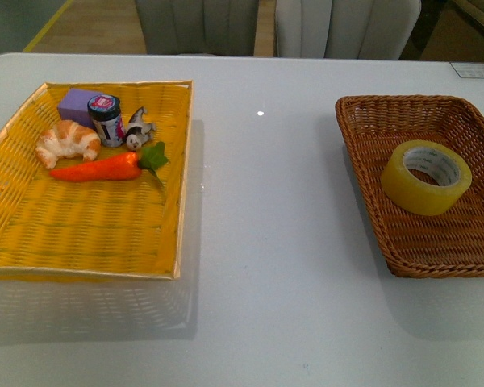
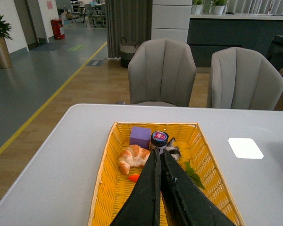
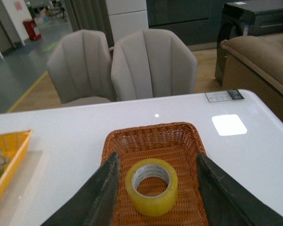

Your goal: Move tape to another basket

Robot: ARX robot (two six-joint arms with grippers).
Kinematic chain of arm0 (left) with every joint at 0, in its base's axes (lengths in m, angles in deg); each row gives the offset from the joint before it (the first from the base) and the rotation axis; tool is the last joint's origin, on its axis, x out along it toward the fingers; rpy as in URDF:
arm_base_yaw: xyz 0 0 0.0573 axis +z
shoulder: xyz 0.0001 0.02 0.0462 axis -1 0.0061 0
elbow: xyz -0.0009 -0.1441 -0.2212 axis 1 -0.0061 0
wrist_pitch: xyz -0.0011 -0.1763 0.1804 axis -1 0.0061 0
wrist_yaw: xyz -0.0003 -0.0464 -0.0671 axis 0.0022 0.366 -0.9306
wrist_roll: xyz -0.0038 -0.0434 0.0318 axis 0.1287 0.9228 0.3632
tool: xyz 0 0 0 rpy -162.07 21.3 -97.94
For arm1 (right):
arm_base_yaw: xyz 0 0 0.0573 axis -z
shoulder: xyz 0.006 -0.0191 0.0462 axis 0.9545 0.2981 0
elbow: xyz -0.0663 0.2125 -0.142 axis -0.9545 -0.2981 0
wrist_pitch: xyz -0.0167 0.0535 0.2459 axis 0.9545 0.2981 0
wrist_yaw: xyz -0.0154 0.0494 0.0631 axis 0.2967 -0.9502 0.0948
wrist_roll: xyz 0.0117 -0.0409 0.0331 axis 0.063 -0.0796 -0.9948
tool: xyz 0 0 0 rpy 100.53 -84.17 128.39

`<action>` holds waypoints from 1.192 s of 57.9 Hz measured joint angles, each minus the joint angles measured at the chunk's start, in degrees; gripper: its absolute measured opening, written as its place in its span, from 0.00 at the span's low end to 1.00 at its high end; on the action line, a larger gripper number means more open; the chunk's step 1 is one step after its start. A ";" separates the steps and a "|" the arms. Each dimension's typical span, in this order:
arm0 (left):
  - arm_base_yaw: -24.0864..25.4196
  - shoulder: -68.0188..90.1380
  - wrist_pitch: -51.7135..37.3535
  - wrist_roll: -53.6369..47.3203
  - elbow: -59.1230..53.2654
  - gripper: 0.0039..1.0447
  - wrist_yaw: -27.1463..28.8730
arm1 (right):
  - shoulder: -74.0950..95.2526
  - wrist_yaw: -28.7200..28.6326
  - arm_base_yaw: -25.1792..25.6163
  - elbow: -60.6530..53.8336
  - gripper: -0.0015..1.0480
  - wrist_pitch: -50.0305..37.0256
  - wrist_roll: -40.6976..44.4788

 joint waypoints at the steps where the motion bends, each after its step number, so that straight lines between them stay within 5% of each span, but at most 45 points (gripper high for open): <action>1: 0.00 -0.26 0.26 0.00 0.00 0.01 0.00 | -0.83 0.39 -0.42 -0.39 0.27 0.48 0.28; 10: 0.00 -9.55 10.36 -0.02 0.02 0.01 -0.04 | -7.43 3.37 -3.17 -2.51 0.02 4.66 1.97; 28: 0.00 -9.86 10.75 -0.02 0.02 0.01 -0.02 | -18.75 10.91 -11.34 -5.16 0.02 11.96 2.38; 69: 0.00 -9.88 10.75 -0.02 0.02 0.01 -0.02 | -38.82 11.32 -11.63 -5.18 0.02 31.30 2.38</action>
